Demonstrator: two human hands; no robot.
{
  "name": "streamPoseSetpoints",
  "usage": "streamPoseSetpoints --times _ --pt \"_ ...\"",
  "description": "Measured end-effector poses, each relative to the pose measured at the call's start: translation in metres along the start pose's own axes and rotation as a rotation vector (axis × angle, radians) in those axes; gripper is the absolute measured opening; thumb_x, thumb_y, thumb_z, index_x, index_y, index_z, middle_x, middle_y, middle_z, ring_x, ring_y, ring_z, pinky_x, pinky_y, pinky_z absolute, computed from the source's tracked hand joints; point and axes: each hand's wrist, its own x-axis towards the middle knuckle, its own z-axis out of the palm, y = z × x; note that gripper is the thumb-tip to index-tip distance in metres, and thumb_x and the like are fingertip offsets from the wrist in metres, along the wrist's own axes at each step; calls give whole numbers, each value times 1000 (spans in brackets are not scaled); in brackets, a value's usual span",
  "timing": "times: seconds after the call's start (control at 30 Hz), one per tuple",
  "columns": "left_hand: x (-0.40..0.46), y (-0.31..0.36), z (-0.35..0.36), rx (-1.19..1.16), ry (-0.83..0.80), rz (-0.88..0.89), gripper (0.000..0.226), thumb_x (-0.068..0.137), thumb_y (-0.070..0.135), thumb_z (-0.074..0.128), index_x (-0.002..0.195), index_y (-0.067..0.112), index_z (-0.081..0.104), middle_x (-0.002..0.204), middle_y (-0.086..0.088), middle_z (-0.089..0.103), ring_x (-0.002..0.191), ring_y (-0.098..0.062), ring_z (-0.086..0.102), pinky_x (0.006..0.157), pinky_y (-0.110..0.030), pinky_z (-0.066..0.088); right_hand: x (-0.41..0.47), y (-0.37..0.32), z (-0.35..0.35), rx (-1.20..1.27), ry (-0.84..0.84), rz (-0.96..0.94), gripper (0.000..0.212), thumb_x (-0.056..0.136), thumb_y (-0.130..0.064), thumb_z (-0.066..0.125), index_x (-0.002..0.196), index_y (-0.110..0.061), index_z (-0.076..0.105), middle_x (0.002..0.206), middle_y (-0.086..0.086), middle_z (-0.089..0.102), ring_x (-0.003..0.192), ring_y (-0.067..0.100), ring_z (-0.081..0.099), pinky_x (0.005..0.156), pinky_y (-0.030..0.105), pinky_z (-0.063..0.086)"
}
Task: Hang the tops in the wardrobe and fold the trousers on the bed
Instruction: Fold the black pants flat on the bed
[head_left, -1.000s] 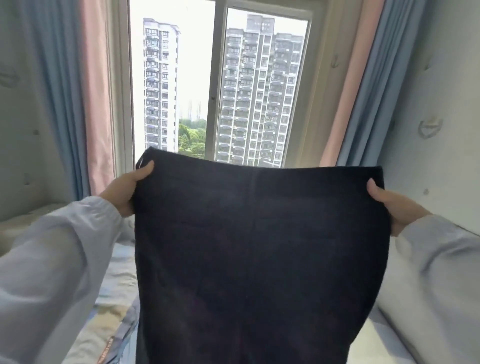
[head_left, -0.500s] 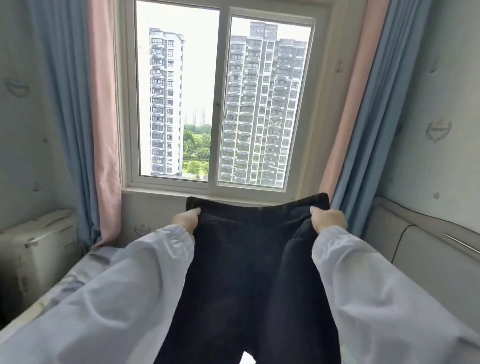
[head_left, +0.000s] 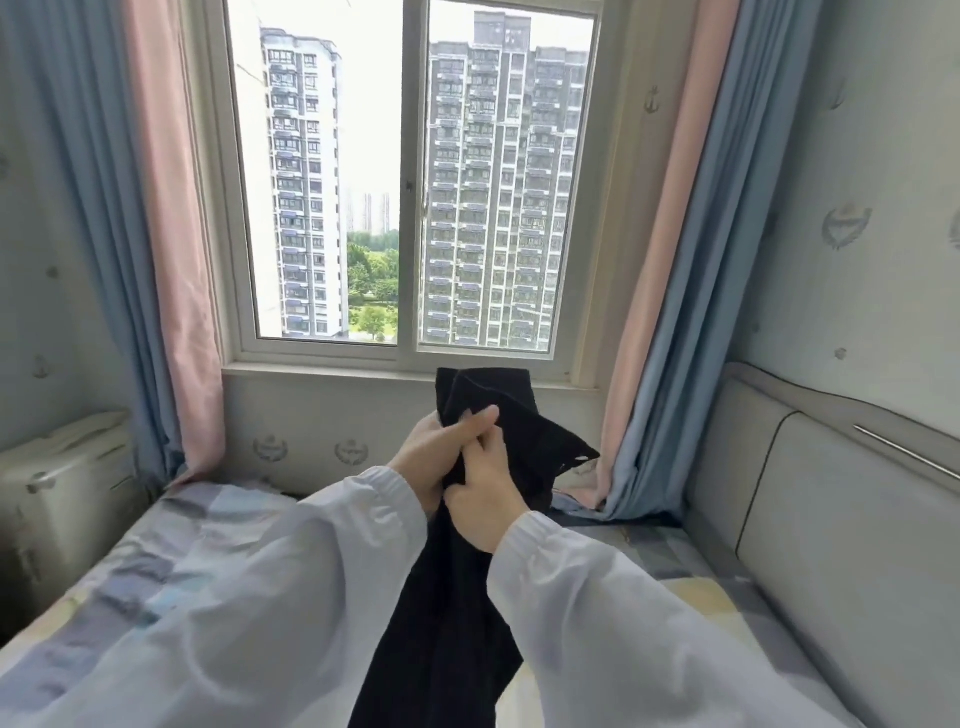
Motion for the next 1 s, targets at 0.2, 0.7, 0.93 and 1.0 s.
streamPoseSetpoints --times 0.2,0.7,0.93,1.0 --pt "-7 7 -23 -9 106 60 17 91 21 60 96 6 66 91 -12 71 72 -21 69 67 -32 59 -10 41 -29 -352 510 -206 46 72 -18 70 117 -21 56 116 -4 55 109 17 49 96 38 44" --pt "-37 56 -79 -41 -123 -92 58 49 50 85 93 12 76 101 -8 73 89 -20 71 72 -32 59 15 82 -95 876 106 257 19 77 -15 72 94 -17 63 94 -6 69 101 19 59 82 30 48" --pt "-44 48 -76 -115 -98 -94 50 92 37 45 66 12 78 79 -6 74 68 -17 72 59 -27 59 8 73 -45 1280 -297 235 99 32 -34 96 120 -12 57 103 11 71 86 29 70 63 40 59" --pt "-46 47 -80 -108 -44 -92 51 95 37 42 68 12 78 81 -6 74 70 -18 72 63 -28 59 4 73 -44 1301 -354 203 87 32 -34 96 110 -8 68 103 13 71 90 27 70 67 37 58"
